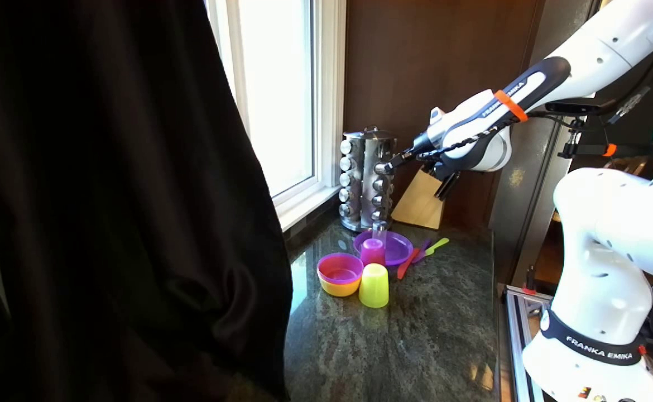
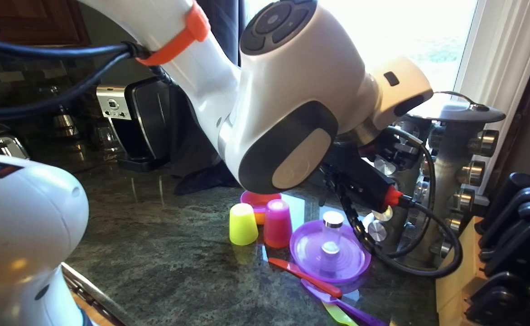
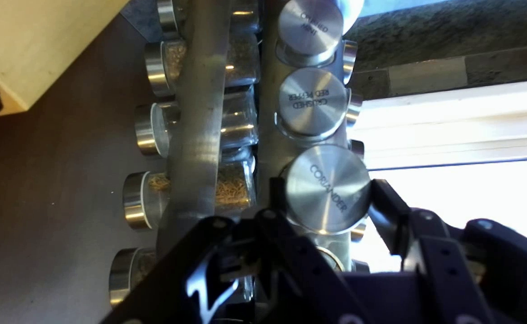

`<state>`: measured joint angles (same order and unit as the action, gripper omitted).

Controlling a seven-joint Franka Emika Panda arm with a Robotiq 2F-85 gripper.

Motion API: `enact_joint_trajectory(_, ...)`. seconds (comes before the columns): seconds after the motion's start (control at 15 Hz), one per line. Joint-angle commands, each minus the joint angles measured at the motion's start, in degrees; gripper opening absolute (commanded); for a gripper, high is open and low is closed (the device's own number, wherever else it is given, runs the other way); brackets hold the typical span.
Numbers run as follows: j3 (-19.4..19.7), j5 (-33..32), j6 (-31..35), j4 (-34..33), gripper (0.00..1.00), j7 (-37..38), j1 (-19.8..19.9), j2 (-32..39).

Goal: Pull out a bottle from the holder, and then place it next to the yellow cup

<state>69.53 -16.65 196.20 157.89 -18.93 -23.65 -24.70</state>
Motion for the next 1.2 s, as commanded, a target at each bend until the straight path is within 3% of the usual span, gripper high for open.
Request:
enact_joint_trajectory(0.0,-0.01,-3.67,1.95,0.01,0.24,-3.28,1.45,-5.19)
enact_joint_trajectory(0.4,1.88,-3.75,0.51,0.21,0.24,-3.52,0.89,-4.29)
enact_joint_trajectory(1.13,11.33,-3.26,-1.57,-1.07,0.24,-4.84,-5.56,-4.41)
